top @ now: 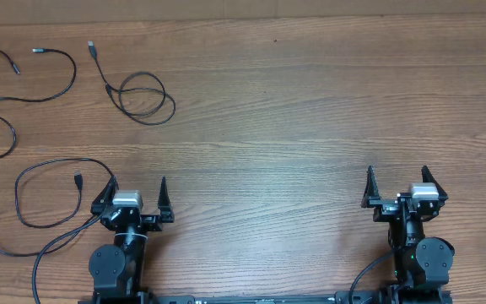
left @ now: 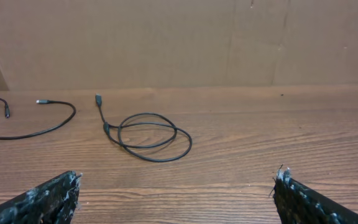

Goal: Untangle cables

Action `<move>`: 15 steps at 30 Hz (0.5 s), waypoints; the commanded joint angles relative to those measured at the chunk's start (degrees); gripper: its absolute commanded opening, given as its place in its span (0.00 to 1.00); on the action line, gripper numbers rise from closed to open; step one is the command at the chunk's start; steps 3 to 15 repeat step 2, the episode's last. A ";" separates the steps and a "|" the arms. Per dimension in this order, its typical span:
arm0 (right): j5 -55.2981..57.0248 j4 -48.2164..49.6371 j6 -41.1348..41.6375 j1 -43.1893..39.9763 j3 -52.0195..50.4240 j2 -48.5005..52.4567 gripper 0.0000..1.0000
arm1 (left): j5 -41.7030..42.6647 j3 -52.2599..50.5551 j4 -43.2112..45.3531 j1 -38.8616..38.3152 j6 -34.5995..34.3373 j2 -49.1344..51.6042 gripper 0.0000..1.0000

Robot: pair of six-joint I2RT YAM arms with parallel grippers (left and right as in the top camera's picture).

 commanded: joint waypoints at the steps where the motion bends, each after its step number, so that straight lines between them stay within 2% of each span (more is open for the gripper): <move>1: -0.28 0.13 -0.24 -0.15 -0.59 -0.68 1.00 | 0.68 -0.24 -0.07 0.26 1.07 -0.13 1.00; 15: -0.28 0.13 -0.22 -0.15 -0.59 -0.68 1.00 | 0.68 -0.24 -0.07 0.26 1.07 -0.13 1.00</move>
